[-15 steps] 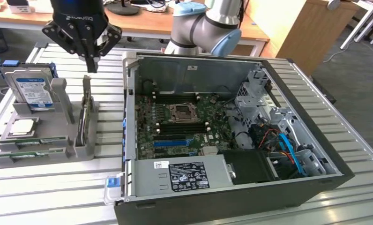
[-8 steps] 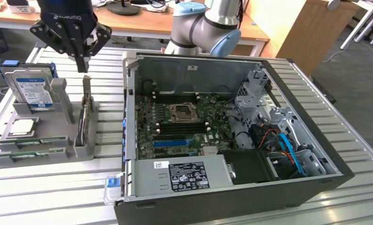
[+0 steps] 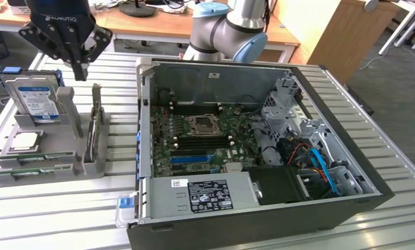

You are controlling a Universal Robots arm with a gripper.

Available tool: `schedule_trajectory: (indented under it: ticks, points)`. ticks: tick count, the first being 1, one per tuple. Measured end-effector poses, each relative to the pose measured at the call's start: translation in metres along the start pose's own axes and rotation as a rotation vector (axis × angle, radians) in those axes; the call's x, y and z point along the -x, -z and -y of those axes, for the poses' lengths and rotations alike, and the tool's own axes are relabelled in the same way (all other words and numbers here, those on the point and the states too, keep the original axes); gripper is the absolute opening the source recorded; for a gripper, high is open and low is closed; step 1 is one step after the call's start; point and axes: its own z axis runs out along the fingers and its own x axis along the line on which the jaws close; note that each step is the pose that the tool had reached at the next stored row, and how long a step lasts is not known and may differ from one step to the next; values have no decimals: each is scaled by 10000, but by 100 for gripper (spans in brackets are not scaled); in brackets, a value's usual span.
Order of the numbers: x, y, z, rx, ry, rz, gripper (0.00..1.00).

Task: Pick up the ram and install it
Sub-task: 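Reach for the ram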

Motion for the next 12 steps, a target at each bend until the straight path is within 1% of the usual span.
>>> schedule_trajectory:
  ticks: [6, 12]
  points:
    - [-146, -6, 8, -3, 0, -37, 11]
    - [-314, -11, 17, -4, -3, -58, 11]
